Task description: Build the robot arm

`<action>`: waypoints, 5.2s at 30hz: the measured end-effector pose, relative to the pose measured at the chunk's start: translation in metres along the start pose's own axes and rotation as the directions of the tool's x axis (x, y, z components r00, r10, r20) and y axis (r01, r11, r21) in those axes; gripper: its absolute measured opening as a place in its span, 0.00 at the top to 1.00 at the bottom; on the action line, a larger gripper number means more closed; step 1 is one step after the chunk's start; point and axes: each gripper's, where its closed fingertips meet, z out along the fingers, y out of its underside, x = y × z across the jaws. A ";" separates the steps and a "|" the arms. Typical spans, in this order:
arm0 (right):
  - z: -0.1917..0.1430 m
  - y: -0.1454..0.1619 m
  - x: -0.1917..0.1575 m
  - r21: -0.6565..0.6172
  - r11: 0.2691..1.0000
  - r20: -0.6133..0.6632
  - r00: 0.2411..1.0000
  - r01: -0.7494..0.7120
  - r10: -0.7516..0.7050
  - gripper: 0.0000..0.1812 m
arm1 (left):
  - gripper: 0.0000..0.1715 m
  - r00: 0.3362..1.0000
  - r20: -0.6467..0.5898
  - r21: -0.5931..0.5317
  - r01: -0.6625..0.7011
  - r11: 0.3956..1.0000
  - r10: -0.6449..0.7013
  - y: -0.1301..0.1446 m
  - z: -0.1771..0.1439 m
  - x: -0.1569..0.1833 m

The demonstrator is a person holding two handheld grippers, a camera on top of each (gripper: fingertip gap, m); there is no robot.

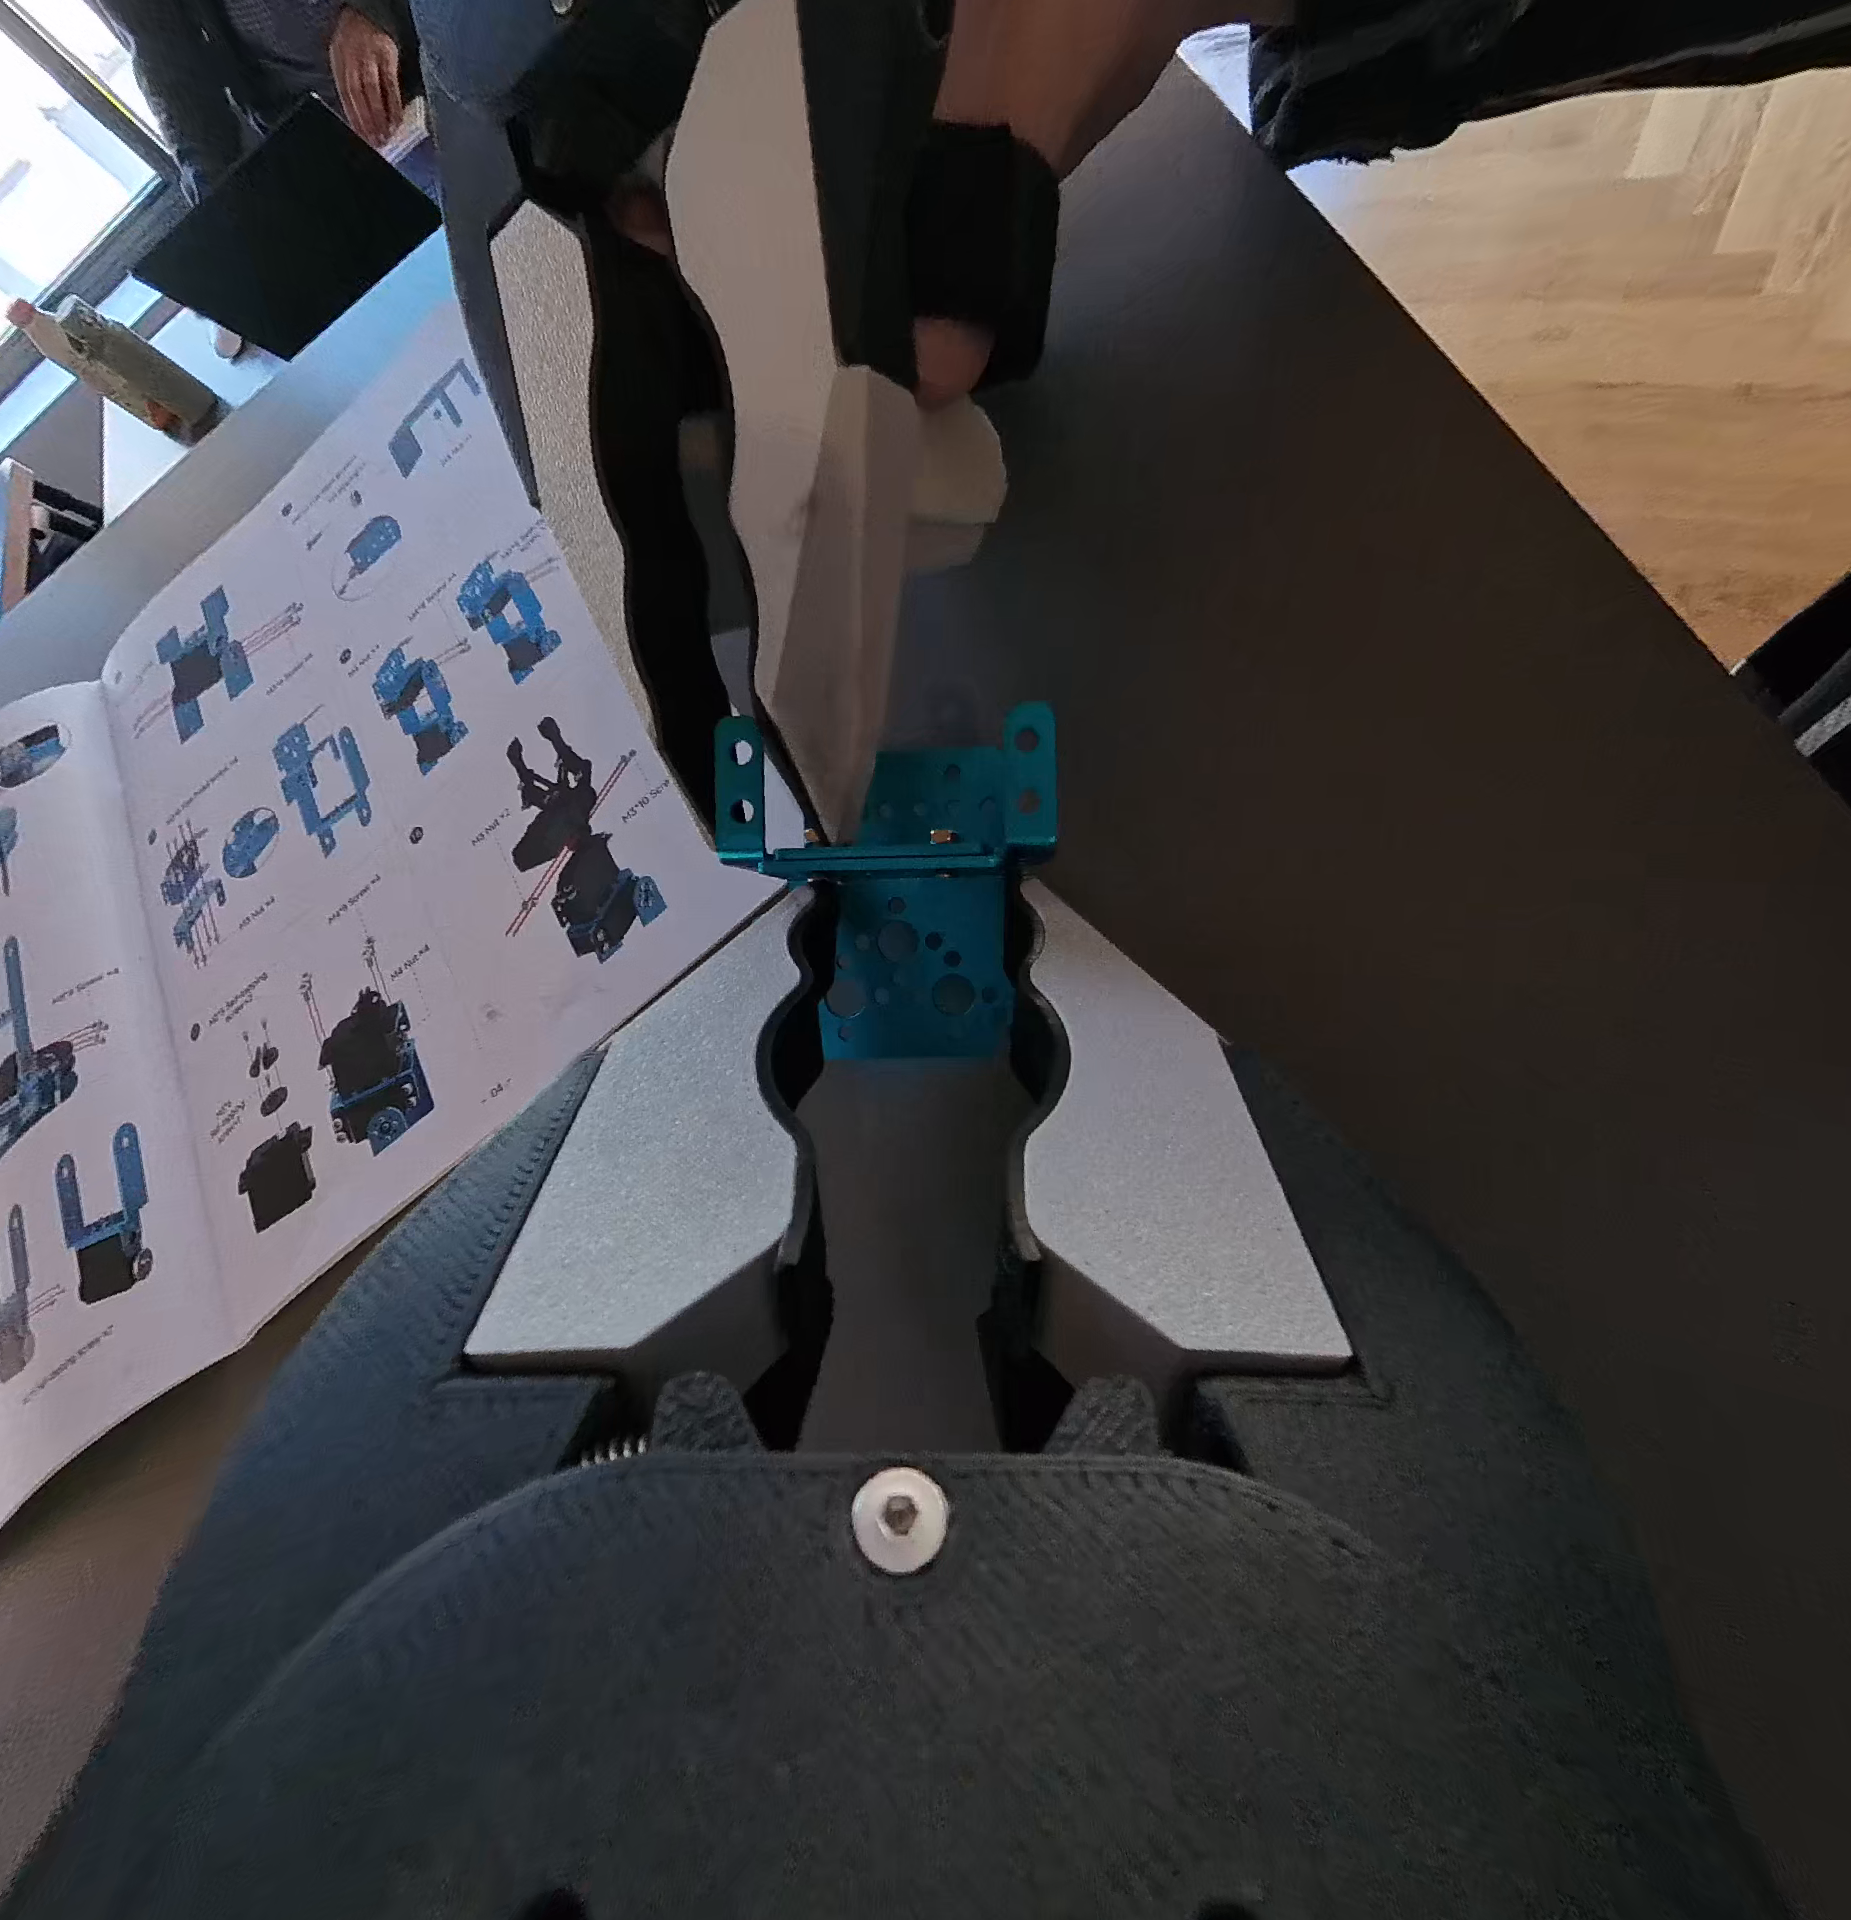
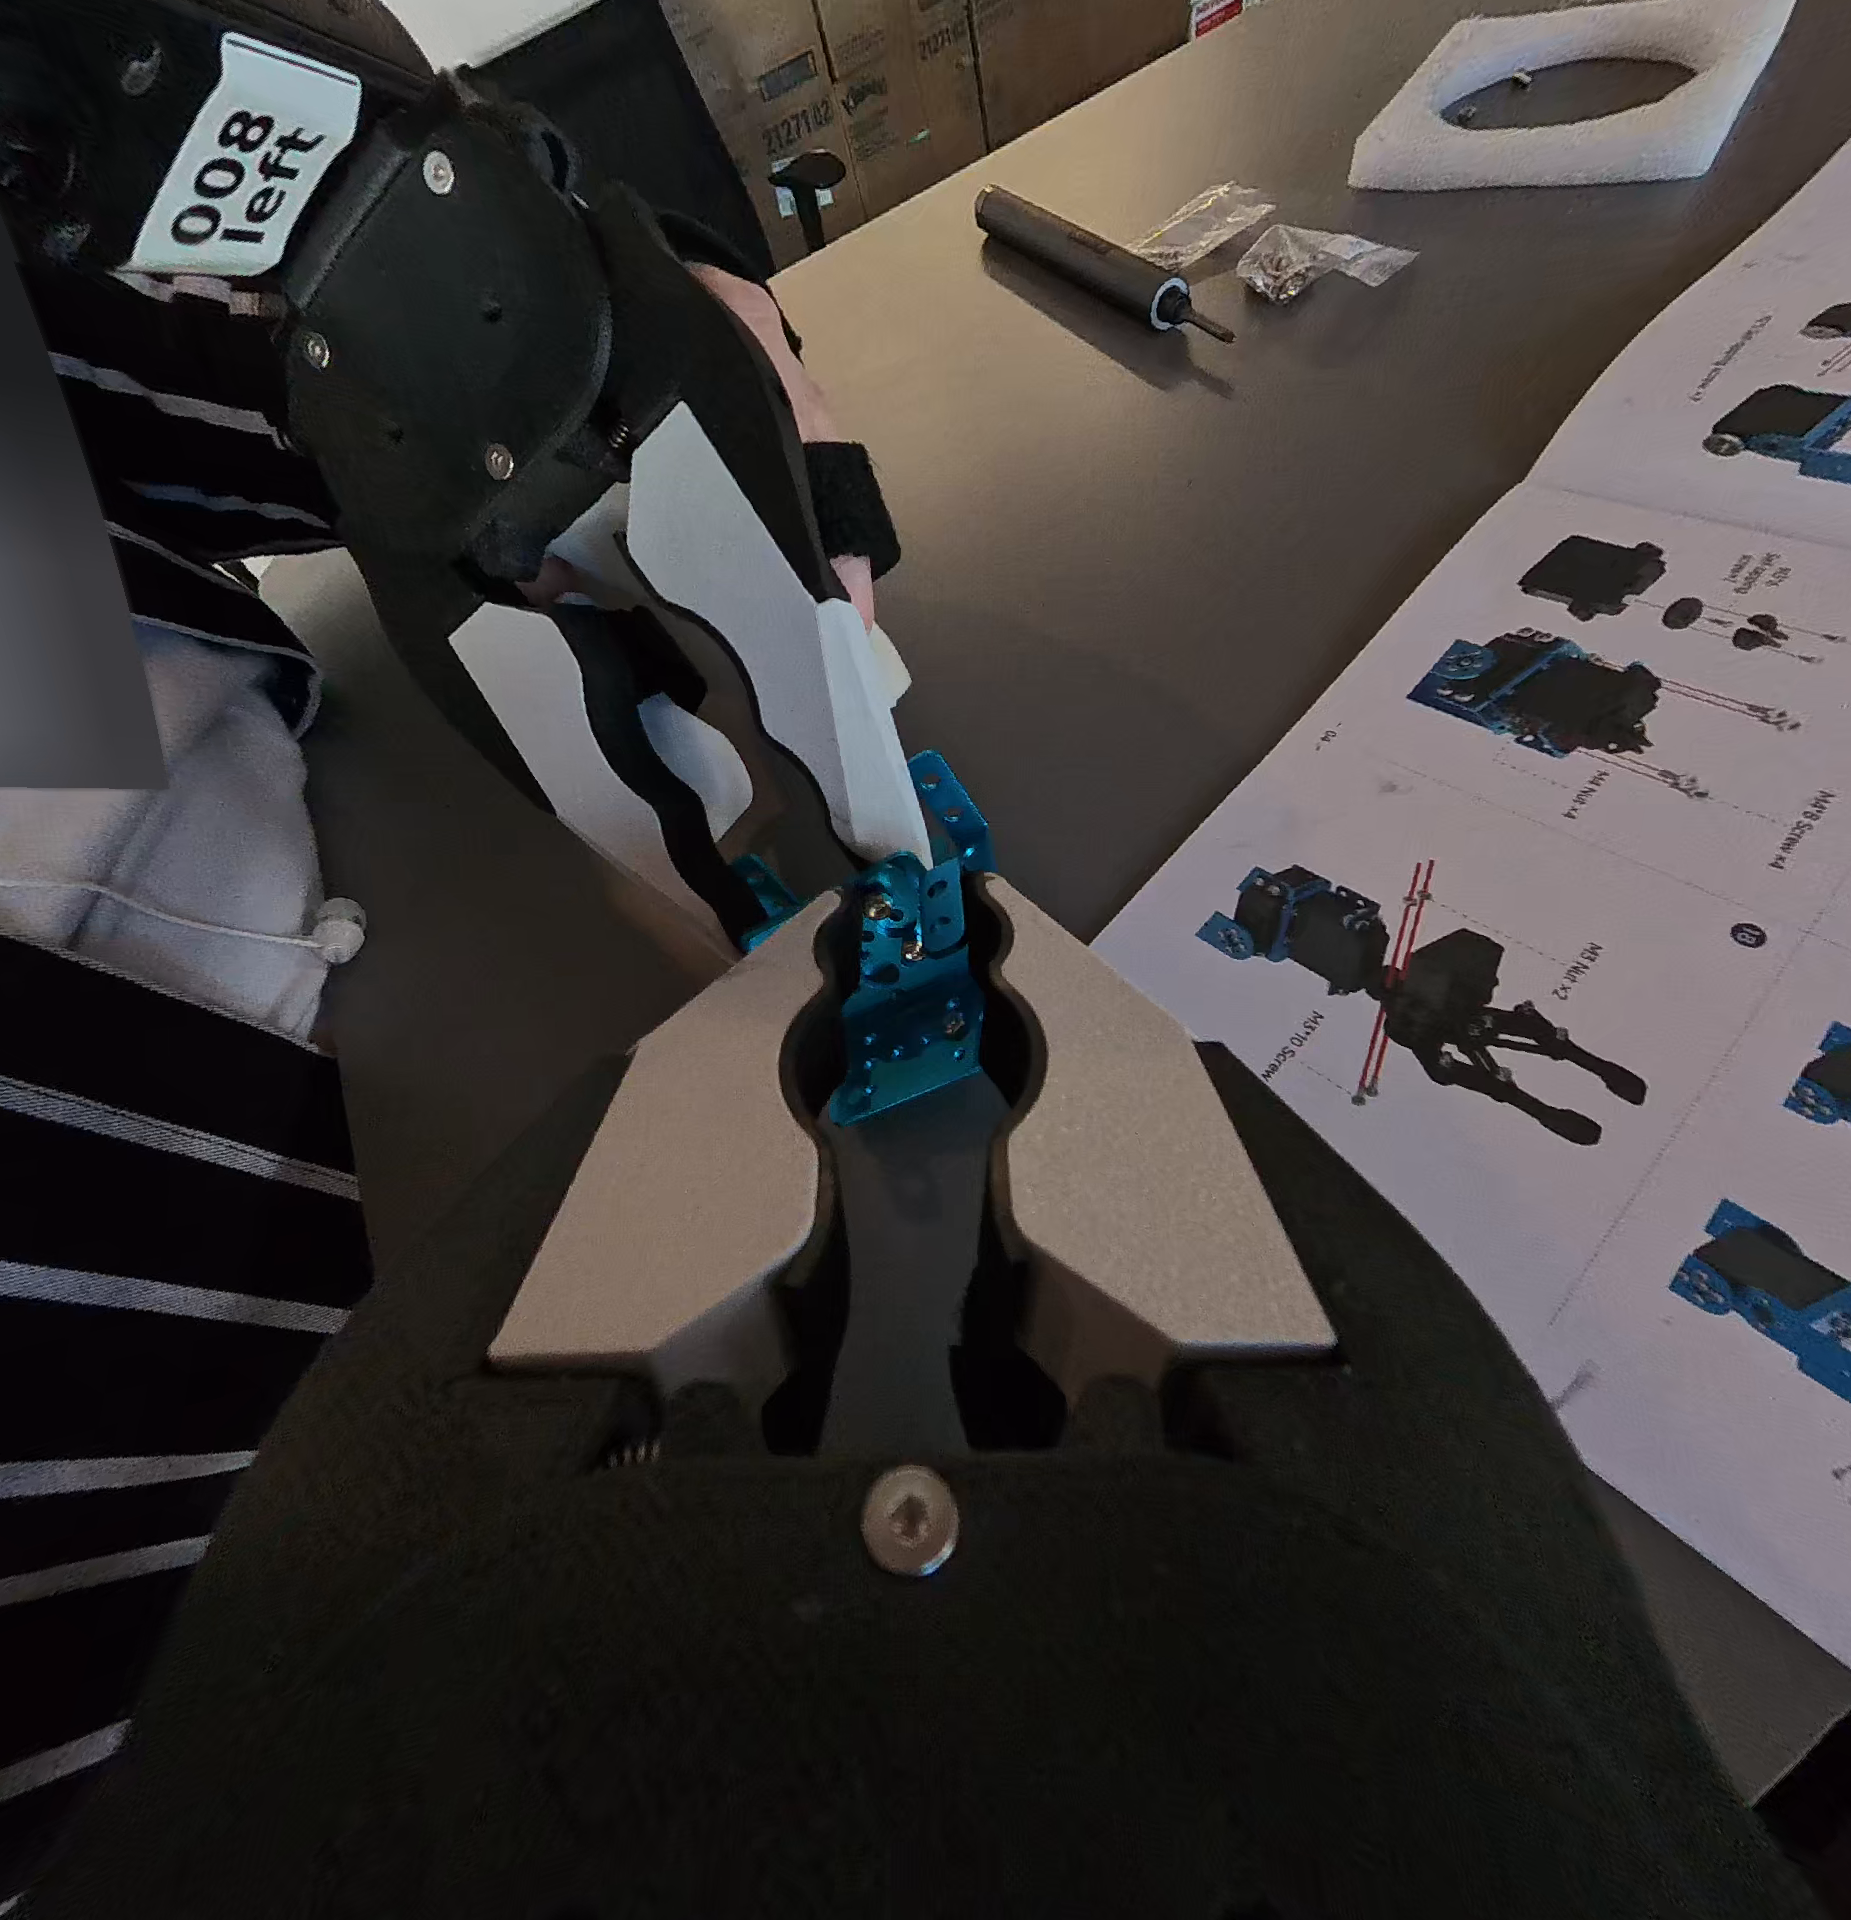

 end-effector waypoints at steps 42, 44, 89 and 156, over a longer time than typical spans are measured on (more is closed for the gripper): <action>-0.004 -0.001 -0.002 -0.006 1.000 0.003 1.000 0.004 -0.004 0.90 | 0.83 1.000 0.008 0.010 -0.005 1.000 0.005 -0.003 0.001 -0.002; -0.004 -0.002 -0.002 -0.004 1.000 0.009 1.000 -0.012 0.012 0.90 | 0.83 1.000 0.011 0.009 -0.010 1.000 0.009 -0.003 0.001 -0.003; -0.033 -0.002 -0.008 0.142 0.990 0.008 1.000 -0.011 0.010 0.85 | 0.90 0.919 -0.080 0.020 0.389 0.921 -0.386 0.010 -0.015 -0.004; 0.002 0.010 -0.007 -0.045 0.729 -0.141 0.718 0.683 -0.681 0.95 | 0.93 0.042 -0.177 0.113 0.993 0.022 -0.983 -0.001 -0.017 -0.031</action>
